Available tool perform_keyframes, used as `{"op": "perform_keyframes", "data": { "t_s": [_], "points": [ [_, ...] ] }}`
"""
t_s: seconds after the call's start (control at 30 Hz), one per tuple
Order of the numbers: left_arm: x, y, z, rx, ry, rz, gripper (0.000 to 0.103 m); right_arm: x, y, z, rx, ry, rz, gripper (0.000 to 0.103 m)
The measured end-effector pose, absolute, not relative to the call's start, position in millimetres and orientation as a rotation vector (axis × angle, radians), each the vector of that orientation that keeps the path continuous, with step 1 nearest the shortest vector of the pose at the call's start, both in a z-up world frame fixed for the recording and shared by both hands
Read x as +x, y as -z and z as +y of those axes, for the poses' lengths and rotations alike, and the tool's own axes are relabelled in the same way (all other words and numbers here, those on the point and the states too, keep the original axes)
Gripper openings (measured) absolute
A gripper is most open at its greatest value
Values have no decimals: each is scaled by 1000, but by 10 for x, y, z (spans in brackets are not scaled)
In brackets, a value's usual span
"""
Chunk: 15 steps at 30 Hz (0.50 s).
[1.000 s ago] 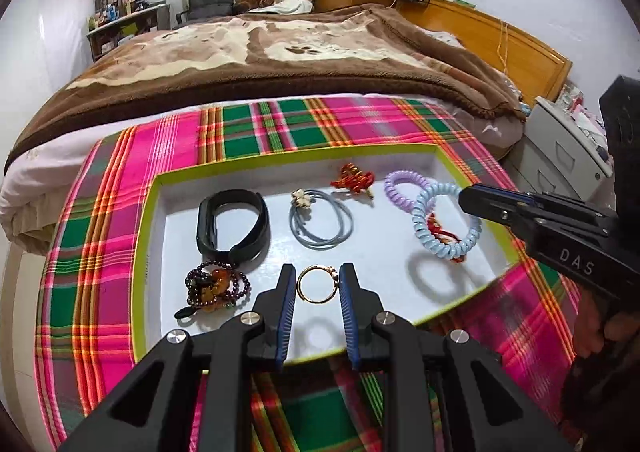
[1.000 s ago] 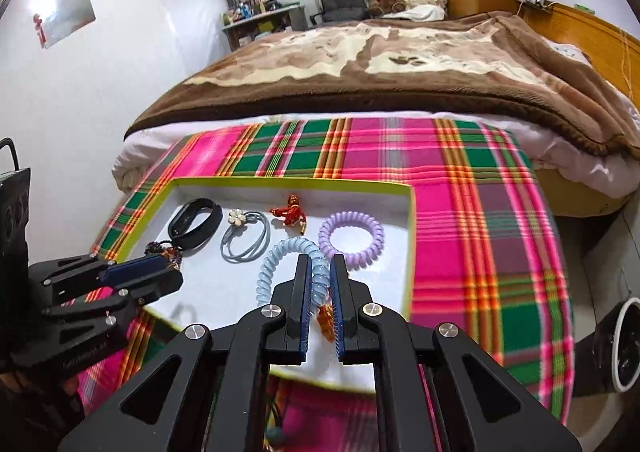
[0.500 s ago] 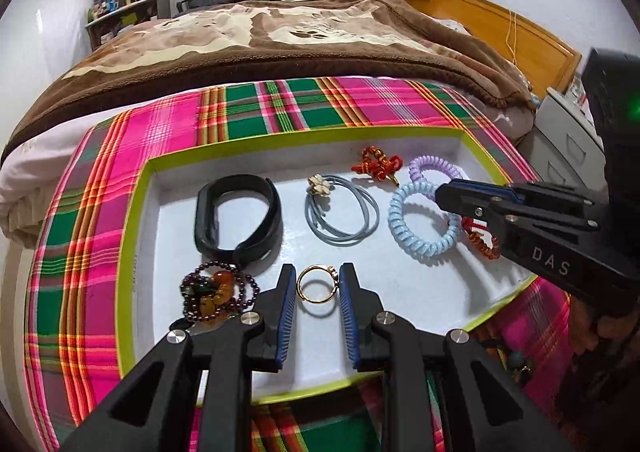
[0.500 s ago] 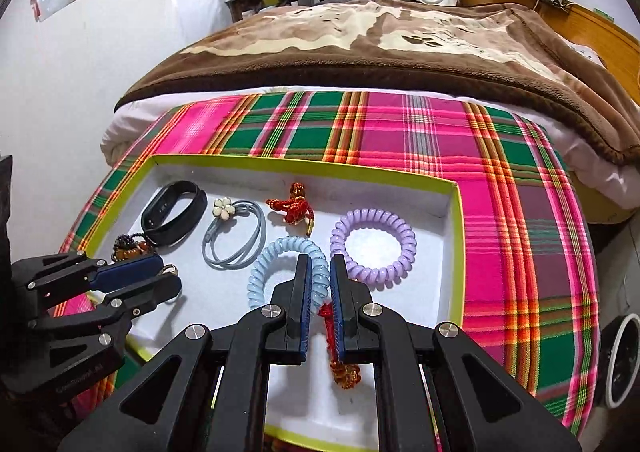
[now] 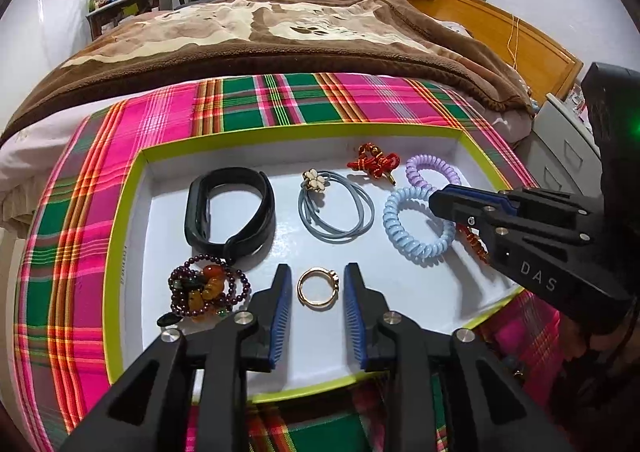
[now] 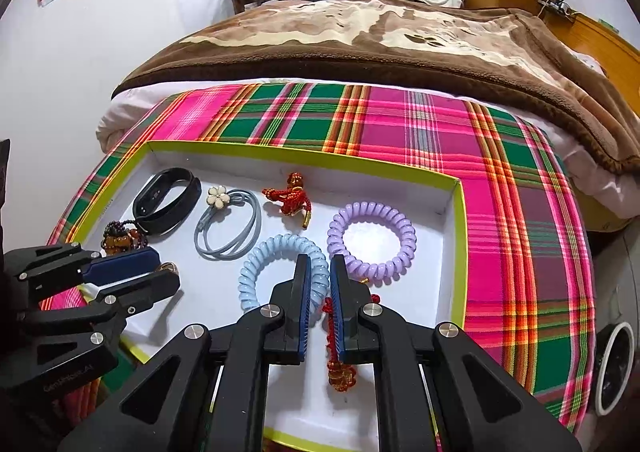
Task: Organize jewelry
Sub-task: 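Carry the gold ring with the left tool while the right tool carries the blue coil into the tray, then open both tools in the tray and withdraw them toward the remaining jewelry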
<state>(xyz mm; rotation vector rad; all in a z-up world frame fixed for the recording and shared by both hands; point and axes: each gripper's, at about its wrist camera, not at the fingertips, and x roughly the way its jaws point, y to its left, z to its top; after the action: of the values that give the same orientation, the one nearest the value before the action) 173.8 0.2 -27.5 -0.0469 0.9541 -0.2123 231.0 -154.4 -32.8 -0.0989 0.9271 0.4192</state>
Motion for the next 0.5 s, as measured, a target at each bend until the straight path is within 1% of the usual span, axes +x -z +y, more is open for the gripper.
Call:
{"op": "perform_keyframes", "data": {
  "t_s": [0.1, 0.17, 0.3, 0.5],
  "points": [
    [1741, 282, -3, -55, 218, 960, 32, 2306, 318, -1539, -101, -417, 922, 10],
    [1735, 275, -10, -52, 216, 957, 32, 2300, 314, -1538, -104, -415, 920, 15],
    [1713, 251, -8, -58, 218, 953, 37, 2291, 303, -1554, -89, -412, 917, 16],
    [1638, 194, 4, -63, 220, 940, 37, 2235, 238, -1589, -67, -423, 905, 16]
  ]
}}
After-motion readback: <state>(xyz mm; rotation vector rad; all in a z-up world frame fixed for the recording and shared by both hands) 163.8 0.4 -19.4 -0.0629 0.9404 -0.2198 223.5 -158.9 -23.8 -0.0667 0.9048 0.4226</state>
